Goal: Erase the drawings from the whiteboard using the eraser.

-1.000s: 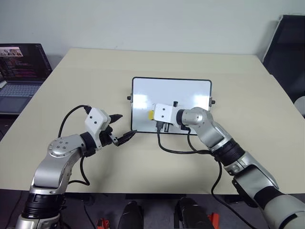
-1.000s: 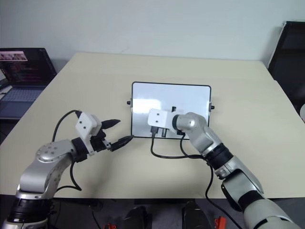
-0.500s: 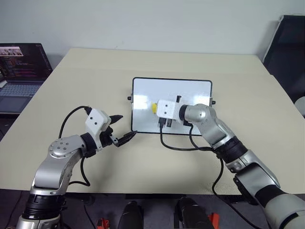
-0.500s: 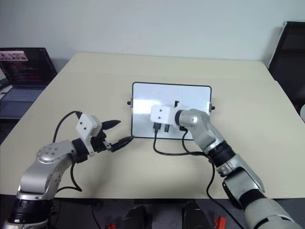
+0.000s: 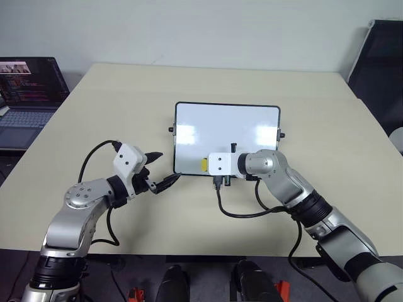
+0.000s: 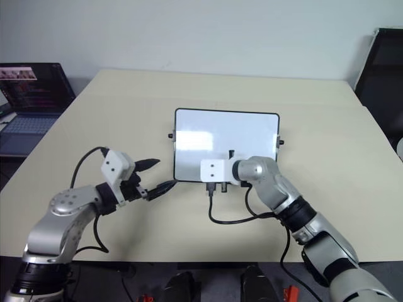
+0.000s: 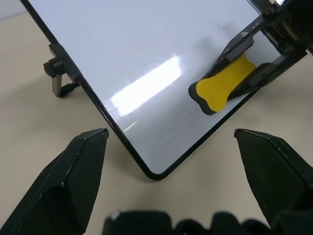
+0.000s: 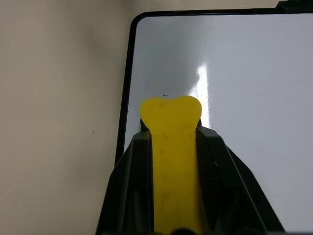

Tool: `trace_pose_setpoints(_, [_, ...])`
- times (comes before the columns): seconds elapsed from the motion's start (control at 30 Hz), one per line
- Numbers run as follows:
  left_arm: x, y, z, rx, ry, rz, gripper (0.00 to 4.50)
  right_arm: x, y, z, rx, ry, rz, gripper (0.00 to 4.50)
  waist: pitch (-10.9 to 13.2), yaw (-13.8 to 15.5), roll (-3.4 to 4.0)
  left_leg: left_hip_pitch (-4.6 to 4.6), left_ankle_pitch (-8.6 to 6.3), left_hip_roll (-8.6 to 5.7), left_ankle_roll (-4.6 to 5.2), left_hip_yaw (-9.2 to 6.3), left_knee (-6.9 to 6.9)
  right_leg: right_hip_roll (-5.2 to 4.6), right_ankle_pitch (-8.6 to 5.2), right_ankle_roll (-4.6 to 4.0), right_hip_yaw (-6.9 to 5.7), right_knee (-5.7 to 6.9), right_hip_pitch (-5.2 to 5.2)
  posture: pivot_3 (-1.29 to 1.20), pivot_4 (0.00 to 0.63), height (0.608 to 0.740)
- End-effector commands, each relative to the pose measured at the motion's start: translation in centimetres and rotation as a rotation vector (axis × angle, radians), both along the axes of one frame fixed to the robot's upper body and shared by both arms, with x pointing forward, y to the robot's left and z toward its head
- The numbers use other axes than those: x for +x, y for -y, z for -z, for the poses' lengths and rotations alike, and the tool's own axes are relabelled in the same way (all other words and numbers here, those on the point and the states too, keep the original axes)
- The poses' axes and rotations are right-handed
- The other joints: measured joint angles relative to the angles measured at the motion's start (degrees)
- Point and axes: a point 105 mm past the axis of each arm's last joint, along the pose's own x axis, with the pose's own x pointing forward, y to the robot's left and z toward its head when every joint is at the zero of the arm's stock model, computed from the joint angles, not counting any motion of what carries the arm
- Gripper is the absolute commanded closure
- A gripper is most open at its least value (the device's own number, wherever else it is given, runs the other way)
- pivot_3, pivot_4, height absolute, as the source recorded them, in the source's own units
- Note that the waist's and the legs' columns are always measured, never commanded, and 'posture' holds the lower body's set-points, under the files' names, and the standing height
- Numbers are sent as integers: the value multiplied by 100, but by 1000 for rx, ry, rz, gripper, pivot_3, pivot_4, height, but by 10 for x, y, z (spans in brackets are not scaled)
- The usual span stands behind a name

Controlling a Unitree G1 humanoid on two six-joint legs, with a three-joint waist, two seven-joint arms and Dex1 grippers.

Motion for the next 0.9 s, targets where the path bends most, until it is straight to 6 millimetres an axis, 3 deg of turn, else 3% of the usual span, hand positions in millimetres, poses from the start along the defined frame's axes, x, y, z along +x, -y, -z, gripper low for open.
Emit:
trace_pose_setpoints(0.03, [-1,3,-8,-2,41,27,0,5,15,-41,249,-18,116,3648,1,6,1,-3,0,0,0,0,1,0,0,0,1,0,-2,0,150,740])
trace_pose_setpoints(0.2, [-2,12,-16,-12,65,81,0,-12,45,-72,528,-95,235,3649,1,18,1,-15,-1,0,0,-3,-7,0,-2,3,-4,-3,-10,0,150,740])
trace_pose_setpoints(0.33, [-3,34,-29,-49,101,182,0,-19,99,-82,693,-52,472,3649,1,50,2,-20,-3,0,-3,-7,-12,0,-9,3,-9,-4,-13,0,150,740])
trace_pose_setpoints(0.43, [-3,59,-35,-44,111,298,0,-37,140,-80,803,-62,639,3649,1,93,2,-23,-3,-1,-3,-7,-11,-1,-9,3,-8,-10,-12,0,150,740])
trace_pose_setpoints(0.67, [-1,111,-48,-34,110,577,0,-69,208,-37,774,-152,975,3649,2,117,4,-20,-3,-2,-3,-5,-3,-1,-9,3,-5,-11,-10,0,150,740])
trace_pose_setpoints(0.8, [-7,142,-55,-30,125,736,0,-63,225,-18,802,-171,1106,3649,2,51,3,-19,-2,-3,-2,-1,0,-1,-7,4,0,-8,-10,0,150,740])
trace_pose_setpoints(0.9, [-11,156,-53,6,120,830,0,-57,227,-9,788,-184,1119,3649,2,4,5,-16,-2,-4,-2,-2,0,-1,-7,4,1,-8,-5,0,150,740])
